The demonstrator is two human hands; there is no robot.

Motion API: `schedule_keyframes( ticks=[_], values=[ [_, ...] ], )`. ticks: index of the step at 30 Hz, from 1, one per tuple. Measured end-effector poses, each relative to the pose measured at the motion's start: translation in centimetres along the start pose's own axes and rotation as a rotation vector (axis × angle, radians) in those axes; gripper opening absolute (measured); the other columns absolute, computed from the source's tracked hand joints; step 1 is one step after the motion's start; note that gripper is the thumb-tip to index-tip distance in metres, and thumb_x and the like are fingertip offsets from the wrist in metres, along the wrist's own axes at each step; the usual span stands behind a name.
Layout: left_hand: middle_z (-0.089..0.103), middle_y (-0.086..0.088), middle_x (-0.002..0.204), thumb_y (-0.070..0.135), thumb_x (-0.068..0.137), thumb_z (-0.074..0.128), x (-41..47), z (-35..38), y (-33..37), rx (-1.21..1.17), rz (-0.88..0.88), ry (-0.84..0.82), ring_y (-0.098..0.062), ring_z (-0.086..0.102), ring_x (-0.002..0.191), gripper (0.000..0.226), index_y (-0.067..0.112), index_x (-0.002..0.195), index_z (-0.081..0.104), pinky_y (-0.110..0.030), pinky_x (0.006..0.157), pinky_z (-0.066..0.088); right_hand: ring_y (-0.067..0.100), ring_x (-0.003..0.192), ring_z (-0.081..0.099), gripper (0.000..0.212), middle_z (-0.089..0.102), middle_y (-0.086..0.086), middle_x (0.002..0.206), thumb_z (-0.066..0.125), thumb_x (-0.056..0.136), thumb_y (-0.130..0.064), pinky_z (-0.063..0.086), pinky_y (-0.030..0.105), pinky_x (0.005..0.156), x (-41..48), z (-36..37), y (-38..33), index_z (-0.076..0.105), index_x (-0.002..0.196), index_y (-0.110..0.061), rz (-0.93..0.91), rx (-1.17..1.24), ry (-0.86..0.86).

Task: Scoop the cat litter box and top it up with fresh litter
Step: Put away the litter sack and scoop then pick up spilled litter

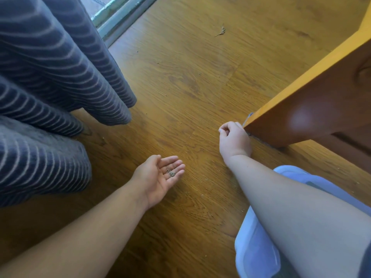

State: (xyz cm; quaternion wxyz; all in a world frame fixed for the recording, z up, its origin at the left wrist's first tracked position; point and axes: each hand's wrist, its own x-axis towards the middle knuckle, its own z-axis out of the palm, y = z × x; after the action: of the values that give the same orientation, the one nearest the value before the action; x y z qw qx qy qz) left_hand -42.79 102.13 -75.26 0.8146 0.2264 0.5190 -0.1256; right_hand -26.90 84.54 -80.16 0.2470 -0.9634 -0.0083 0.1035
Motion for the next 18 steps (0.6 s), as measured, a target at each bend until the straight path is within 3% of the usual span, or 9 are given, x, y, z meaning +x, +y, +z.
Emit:
schedule_keyframes(
  ticks=[7,13,15,18],
  values=[
    [0.073,-0.023,0.103,0.025,0.107,0.03,-0.7,0.4,0.1,0.005,0.001,0.02,-0.031,0.073,0.095,0.047,-0.007,0.116,0.063,-0.038,0.068,0.061,0.02,0.089,0.056,0.015,0.056,-0.011,0.105,0.048,0.102,-0.028,0.048,0.038,0.074,-0.1,-0.2,-0.4,0.058,0.09,-0.028,-0.051,-0.108,-0.021],
    [0.068,-0.024,0.113,0.025,0.107,0.03,-1.4,0.6,0.1,0.025,-0.001,0.037,-0.033,0.069,0.102,0.046,-0.006,0.115,0.063,-0.037,0.069,0.061,0.027,0.086,0.058,0.015,0.06,-0.001,0.102,0.045,0.095,-0.022,0.045,0.036,0.074,0.9,-0.8,-2.5,0.059,0.094,-0.02,-0.039,-0.339,-0.093],
    [0.068,-0.024,0.113,0.025,0.107,0.03,-1.5,0.8,0.1,0.031,-0.002,0.044,-0.033,0.068,0.102,0.047,-0.006,0.115,0.063,-0.038,0.071,0.06,0.025,0.083,0.059,0.012,0.06,-0.003,0.094,0.049,0.091,-0.025,0.042,0.033,0.069,0.4,-1.1,-3.4,0.06,0.09,-0.02,-0.061,-0.236,-0.159],
    [0.067,-0.024,0.114,0.026,0.107,0.029,-1.2,1.3,0.1,0.02,-0.007,0.039,-0.033,0.067,0.104,0.047,-0.006,0.116,0.062,-0.039,0.076,0.059,0.009,0.07,0.051,0.007,0.054,-0.01,0.076,0.06,0.087,-0.026,0.035,0.027,0.066,-2.4,-1.2,-5.2,0.058,0.081,-0.024,-0.308,0.021,-0.298]
  ],
)
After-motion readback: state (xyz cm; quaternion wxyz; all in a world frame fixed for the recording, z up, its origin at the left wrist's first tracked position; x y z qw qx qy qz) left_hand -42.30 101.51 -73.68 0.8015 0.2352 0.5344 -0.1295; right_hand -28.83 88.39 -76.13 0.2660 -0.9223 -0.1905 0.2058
